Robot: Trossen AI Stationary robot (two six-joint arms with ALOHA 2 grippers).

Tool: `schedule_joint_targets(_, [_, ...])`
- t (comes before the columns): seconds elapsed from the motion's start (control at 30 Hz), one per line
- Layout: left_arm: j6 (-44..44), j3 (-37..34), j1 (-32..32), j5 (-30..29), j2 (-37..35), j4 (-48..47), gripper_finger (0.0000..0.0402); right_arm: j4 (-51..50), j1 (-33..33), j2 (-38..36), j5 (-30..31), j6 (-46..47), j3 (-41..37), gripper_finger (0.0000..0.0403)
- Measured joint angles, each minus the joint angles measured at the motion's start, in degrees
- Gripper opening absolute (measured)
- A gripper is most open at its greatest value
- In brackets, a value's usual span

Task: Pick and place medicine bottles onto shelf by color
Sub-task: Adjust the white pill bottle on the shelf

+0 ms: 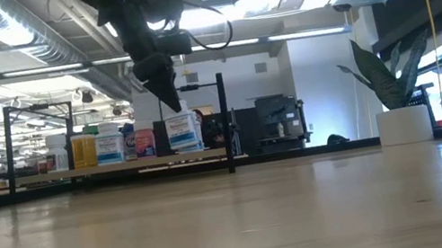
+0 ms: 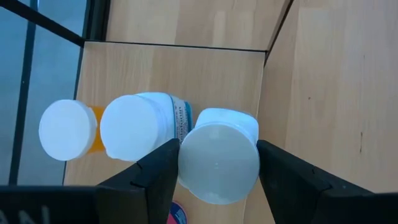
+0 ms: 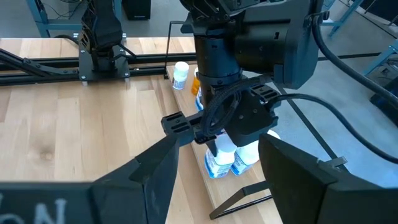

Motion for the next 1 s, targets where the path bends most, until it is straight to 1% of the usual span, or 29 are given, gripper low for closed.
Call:
schedule_joint_targets(0.2, [-0.3,0.0,0.0,0.0,0.1,-0.1,0.0203,0.0,0.0,0.0,0.0,0.0,0.0,0.0223])
schedule_joint_targets(0.43, [-0.6,0.1,-0.8,-0.4,2.4,0.2,0.0203,0.0,0.0,0.0,0.0,0.0,0.0,0.0223])
schedule_joint_targets(0.63, [-0.7,0.1,-1.6,-1.9,2.5,1.3,0.0203,0.0,0.0,0.0,0.0,0.0,0.0,0.0223])
schedule_joint_targets(1.0, [-0.7,0.0,-1.6,-1.4,2.5,1.9,0.0203,0.0,0.0,0.0,0.0,0.0,0.0,0.0223])
